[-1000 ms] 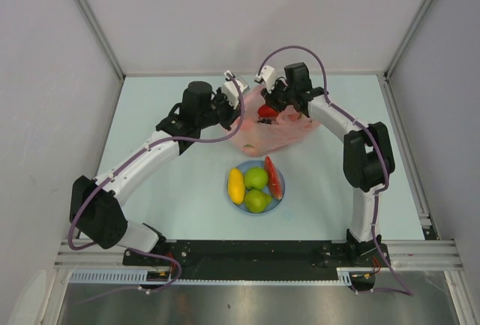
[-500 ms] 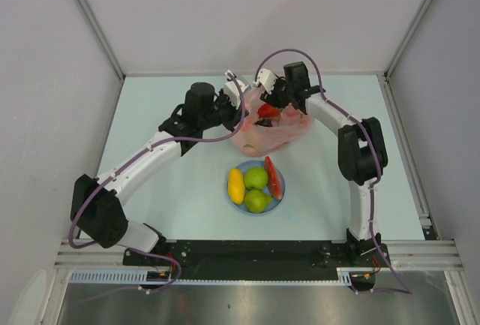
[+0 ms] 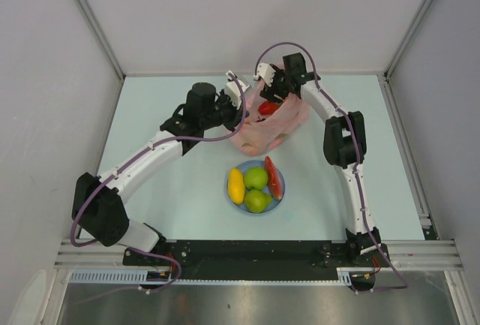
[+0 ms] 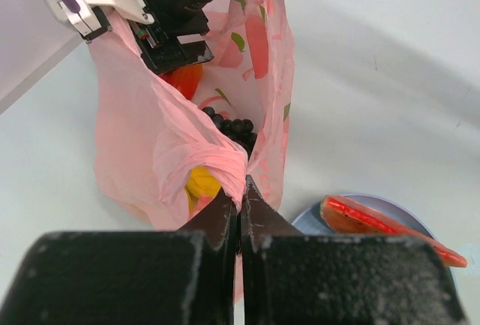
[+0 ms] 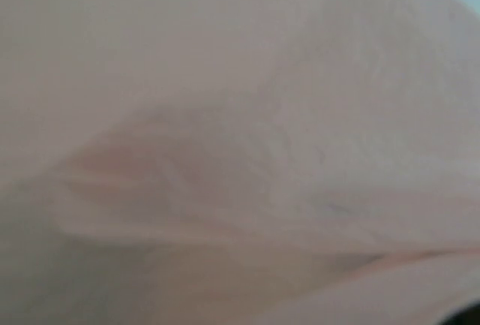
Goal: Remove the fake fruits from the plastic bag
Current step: Take out the fake fruit from the plastic bag.
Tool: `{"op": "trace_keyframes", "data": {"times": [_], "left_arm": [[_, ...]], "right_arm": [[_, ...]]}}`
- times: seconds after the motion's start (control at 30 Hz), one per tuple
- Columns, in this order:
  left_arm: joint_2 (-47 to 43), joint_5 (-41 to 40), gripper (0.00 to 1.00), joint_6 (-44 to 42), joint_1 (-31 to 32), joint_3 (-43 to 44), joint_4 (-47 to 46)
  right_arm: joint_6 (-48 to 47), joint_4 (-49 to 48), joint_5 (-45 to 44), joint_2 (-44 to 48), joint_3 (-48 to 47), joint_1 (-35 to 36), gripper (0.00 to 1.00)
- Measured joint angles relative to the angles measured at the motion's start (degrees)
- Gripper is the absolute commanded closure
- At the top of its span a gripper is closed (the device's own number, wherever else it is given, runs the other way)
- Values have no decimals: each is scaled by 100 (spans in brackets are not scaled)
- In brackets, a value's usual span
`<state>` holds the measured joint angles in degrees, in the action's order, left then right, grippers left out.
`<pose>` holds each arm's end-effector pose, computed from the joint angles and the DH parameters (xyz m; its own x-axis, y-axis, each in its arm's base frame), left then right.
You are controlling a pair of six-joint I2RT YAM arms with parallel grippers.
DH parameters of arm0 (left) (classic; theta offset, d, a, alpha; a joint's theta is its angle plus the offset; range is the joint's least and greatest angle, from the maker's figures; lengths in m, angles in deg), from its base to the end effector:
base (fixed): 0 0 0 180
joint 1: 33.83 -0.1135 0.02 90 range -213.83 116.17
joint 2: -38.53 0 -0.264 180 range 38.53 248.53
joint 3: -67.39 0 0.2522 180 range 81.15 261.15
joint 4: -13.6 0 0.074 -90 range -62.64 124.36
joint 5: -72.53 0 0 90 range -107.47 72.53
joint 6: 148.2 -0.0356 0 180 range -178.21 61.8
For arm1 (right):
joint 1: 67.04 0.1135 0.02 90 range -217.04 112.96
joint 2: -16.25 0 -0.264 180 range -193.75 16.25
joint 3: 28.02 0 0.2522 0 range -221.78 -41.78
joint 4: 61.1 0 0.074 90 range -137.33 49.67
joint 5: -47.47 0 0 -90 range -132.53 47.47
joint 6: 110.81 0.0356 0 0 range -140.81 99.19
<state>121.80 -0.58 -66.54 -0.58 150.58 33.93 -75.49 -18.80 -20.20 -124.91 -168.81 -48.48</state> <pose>0.2808 -0.1965 0.3376 -0.1794 0.2836 -0.9420 0.7867 0.6163 0.0357 0.5232 0.1899 0.2050 0.0848 -0.7677 -0.6352 -0.8476 0.2795 -0.4511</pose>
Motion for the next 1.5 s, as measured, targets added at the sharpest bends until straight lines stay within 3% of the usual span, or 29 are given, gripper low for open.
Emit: {"op": "trace_keyframes", "data": {"times": [0.2,0.4,0.57,0.67,0.7,0.8,0.9,1.03,1.2,1.5], "left_arm": [[17,0,100,50,0,0,-4],[98,2,100,114,0,0,-13],[225,4,100,195,0,2,-42],[286,4,100,219,0,2,-46],[295,4,100,229,0,2,-46],[302,4,99,232,0,20,-42],[302,0,99,229,0,37,-44],[302,-7,99,219,0,37,-48],[302,-20,100,216,0,39,-50],[407,-146,100,295,0,229,-120]], "right_arm": [[-149,361,160,66,11,4,23],[105,280,424,817,1303,24,23],[175,306,461,925,1956,129,24],[260,254,426,817,1965,160,35],[282,262,409,737,1862,173,48],[404,271,439,387,1373,177,65],[542,260,437,262,1123,146,75],[710,260,560,459,1320,105,76],[1191,205,909,1585,2347,31,77],[1759,105,1545,3377,3097,-31,77]]}}
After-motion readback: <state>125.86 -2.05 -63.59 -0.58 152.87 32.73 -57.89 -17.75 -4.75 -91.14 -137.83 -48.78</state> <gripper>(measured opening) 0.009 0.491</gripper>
